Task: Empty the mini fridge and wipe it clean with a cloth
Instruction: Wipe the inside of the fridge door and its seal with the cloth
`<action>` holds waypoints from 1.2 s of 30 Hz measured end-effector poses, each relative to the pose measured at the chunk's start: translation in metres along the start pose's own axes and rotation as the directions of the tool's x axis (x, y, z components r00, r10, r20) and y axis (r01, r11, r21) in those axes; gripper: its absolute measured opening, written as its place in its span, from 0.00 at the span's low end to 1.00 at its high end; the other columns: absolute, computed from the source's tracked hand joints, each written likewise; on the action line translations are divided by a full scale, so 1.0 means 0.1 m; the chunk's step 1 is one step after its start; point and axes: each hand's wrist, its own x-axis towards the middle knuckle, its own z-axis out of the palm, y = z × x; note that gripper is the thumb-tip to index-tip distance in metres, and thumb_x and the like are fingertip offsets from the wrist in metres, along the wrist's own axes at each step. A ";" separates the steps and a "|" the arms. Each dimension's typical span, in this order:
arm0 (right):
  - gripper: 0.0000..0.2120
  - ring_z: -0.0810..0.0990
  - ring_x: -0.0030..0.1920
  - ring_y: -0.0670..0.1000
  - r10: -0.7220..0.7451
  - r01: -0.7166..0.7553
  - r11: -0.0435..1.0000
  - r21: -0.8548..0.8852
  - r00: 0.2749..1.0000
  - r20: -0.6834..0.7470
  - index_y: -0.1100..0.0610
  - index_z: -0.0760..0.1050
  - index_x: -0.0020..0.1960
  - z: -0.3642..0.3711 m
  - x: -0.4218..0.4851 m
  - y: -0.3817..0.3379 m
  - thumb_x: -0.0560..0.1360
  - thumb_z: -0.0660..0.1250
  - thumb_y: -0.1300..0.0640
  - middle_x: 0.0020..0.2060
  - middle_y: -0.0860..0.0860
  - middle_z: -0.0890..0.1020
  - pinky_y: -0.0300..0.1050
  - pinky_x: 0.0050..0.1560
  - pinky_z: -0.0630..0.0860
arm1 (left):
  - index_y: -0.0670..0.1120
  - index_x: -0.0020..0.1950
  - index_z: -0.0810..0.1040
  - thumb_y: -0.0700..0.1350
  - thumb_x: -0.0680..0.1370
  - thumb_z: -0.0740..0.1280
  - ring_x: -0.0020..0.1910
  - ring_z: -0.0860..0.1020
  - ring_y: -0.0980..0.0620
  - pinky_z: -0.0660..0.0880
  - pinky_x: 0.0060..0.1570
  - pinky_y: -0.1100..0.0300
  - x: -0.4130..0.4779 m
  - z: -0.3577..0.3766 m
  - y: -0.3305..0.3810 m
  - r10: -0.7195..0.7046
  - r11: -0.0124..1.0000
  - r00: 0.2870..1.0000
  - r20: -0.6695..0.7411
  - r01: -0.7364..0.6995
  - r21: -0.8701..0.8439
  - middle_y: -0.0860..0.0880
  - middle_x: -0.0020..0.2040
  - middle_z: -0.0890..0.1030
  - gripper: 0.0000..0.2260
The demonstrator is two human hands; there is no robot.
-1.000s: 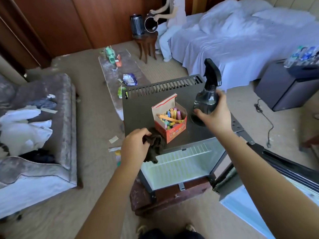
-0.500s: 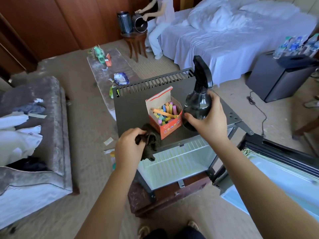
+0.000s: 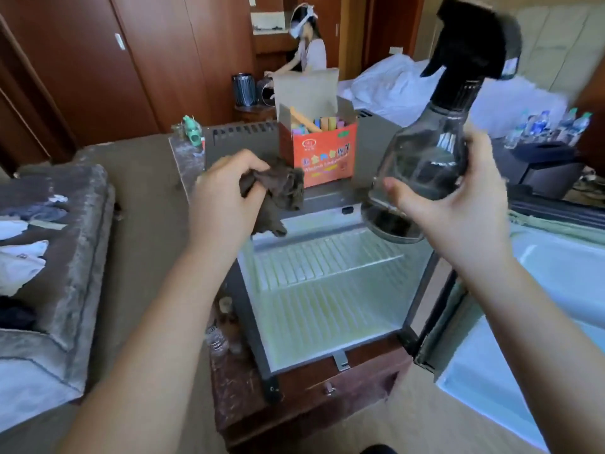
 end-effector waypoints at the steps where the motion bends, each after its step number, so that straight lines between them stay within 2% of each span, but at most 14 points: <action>1: 0.35 0.78 0.57 0.47 -0.007 0.007 1.000 0.021 1.000 0.011 0.52 0.68 0.64 -0.04 -0.15 0.03 0.62 0.74 0.40 0.56 0.45 0.79 0.47 0.60 0.73 | 0.47 0.51 0.80 0.35 0.72 0.67 0.40 0.73 0.56 0.62 0.38 0.63 -0.12 -0.06 0.07 0.015 1.000 1.000 -0.023 -0.015 -0.025 0.53 0.43 0.78 0.11; 5: 0.34 0.79 0.54 0.45 0.031 -0.037 0.998 0.045 0.992 0.122 0.49 0.69 0.63 -0.23 -1.02 0.28 0.61 0.73 0.38 0.54 0.42 0.80 0.47 0.58 0.75 | 0.48 0.52 0.78 0.33 0.73 0.64 0.30 0.68 0.59 0.63 0.32 0.64 -0.86 -0.16 0.29 -0.014 0.978 1.000 0.011 0.016 -0.208 0.54 0.33 0.71 0.12; 7: 0.36 0.80 0.53 0.45 0.101 -0.112 0.992 0.050 0.978 0.184 0.47 0.69 0.63 -0.34 -1.45 0.41 0.59 0.73 0.36 0.54 0.42 0.80 0.49 0.57 0.76 | 0.53 0.49 0.80 0.34 0.75 0.63 0.27 0.68 0.58 0.63 0.31 0.64 -1.21 -0.12 0.34 -0.073 0.963 0.988 0.138 0.106 -0.246 0.52 0.30 0.72 0.14; 9: 0.38 0.80 0.53 0.46 0.162 -0.174 0.984 0.036 0.960 0.229 0.46 0.69 0.63 -0.45 -1.75 0.50 0.57 0.73 0.34 0.54 0.42 0.81 0.52 0.57 0.77 | 0.57 0.44 0.81 0.34 0.77 0.63 0.28 0.71 0.60 0.64 0.30 0.67 -1.45 -0.07 0.37 -0.130 0.949 0.942 0.310 0.209 -0.237 0.51 0.35 0.80 0.17; 11: 0.38 0.80 0.53 0.46 0.187 -0.200 0.979 0.026 0.949 0.252 0.47 0.69 0.63 -0.57 -1.93 0.55 0.57 0.75 0.35 0.53 0.42 0.81 0.50 0.57 0.77 | 0.59 0.42 0.81 0.33 0.77 0.62 0.33 0.75 0.59 0.68 0.31 0.68 -1.63 -0.06 0.45 -0.184 0.922 0.878 0.442 0.310 -0.232 0.48 0.44 0.84 0.20; 13: 0.38 0.79 0.53 0.46 0.208 -0.218 0.976 0.012 0.945 0.254 0.48 0.69 0.64 -0.69 -2.05 0.55 0.58 0.78 0.39 0.53 0.43 0.81 0.47 0.57 0.75 | 0.58 0.44 0.81 0.33 0.78 0.59 0.47 0.79 0.56 0.75 0.45 0.65 -1.78 -0.06 0.58 -0.184 0.905 0.823 0.538 0.356 -0.235 0.53 0.53 0.83 0.21; 15: 0.40 0.78 0.55 0.48 0.222 -0.228 0.974 -0.003 0.946 0.236 0.50 0.69 0.65 -0.80 -2.14 0.56 0.58 0.78 0.40 0.56 0.45 0.80 0.45 0.57 0.74 | 0.56 0.50 0.81 0.35 0.81 0.56 0.58 0.74 0.58 0.71 0.53 0.68 -1.89 -0.06 0.77 -0.148 0.905 0.753 0.641 0.364 -0.220 0.57 0.58 0.79 0.19; 18: 0.40 0.78 0.55 0.47 0.237 -0.238 0.971 -0.021 0.950 0.201 0.51 0.69 0.66 -0.95 -2.23 0.56 0.58 0.79 0.42 0.56 0.46 0.80 0.43 0.57 0.73 | 0.56 0.62 0.77 0.46 0.82 0.60 0.60 0.73 0.58 0.68 0.54 0.65 -2.04 0.00 1.06 -0.010 0.953 0.618 0.786 0.243 -0.179 0.57 0.63 0.75 0.12; 20: 0.38 0.78 0.53 0.44 0.233 -0.232 0.972 -0.026 0.954 0.188 0.50 0.69 0.65 -1.03 -2.27 0.54 0.58 0.80 0.45 0.54 0.44 0.80 0.39 0.55 0.73 | 0.57 0.70 0.69 0.57 0.77 0.68 0.63 0.68 0.62 0.63 0.57 0.66 -2.16 0.10 1.22 0.105 0.990 0.521 0.847 0.026 -0.139 0.60 0.64 0.68 0.23; 22: 0.36 0.77 0.49 0.37 0.224 -0.220 0.975 -0.042 0.960 0.171 0.49 0.69 0.63 -1.11 -2.31 0.53 0.58 0.80 0.47 0.52 0.42 0.80 0.28 0.49 0.69 | 0.54 0.74 0.62 0.62 0.69 0.74 0.62 0.62 0.65 0.60 0.59 0.68 -2.29 0.22 1.37 0.171 0.985 0.477 0.862 -0.074 -0.154 0.62 0.63 0.62 0.37; 26: 0.35 0.76 0.47 0.33 0.261 -0.250 0.964 -0.092 0.956 0.135 0.43 0.67 0.59 -1.27 -2.39 0.50 0.57 0.80 0.46 0.50 0.37 0.79 0.24 0.44 0.68 | 0.54 0.72 0.64 0.60 0.63 0.79 0.64 0.67 0.60 0.65 0.61 0.64 -2.48 0.49 1.59 0.238 0.950 0.571 0.786 0.031 -0.311 0.58 0.63 0.66 0.42; 30: 0.32 0.76 0.51 0.40 0.253 -0.234 0.965 -0.114 0.950 0.186 0.45 0.66 0.61 -1.46 -2.43 0.54 0.63 0.76 0.39 0.52 0.39 0.78 0.39 0.51 0.72 | 0.54 0.64 0.72 0.59 0.61 0.79 0.57 0.75 0.58 0.73 0.56 0.59 -2.54 0.65 1.72 0.273 0.918 0.675 0.685 0.030 -0.395 0.57 0.58 0.72 0.35; 33: 0.22 0.74 0.54 0.38 0.230 -0.212 0.972 -0.096 0.942 0.244 0.41 0.67 0.59 -1.59 -2.32 0.56 0.69 0.62 0.33 0.52 0.39 0.77 0.38 0.53 0.71 | 0.57 0.62 0.73 0.63 0.58 0.78 0.56 0.76 0.62 0.76 0.56 0.57 -2.53 0.73 1.77 0.266 0.875 0.676 0.687 0.130 -0.466 0.60 0.57 0.75 0.36; 36: 0.22 0.77 0.53 0.37 0.259 -0.275 0.958 0.083 0.951 0.167 0.42 0.69 0.61 -1.67 -2.11 0.56 0.71 0.62 0.36 0.51 0.39 0.80 0.31 0.48 0.74 | 0.57 0.63 0.72 0.61 0.59 0.79 0.58 0.75 0.63 0.75 0.58 0.56 -2.50 0.82 1.84 0.261 0.860 0.636 0.726 0.189 -0.474 0.60 0.59 0.74 0.36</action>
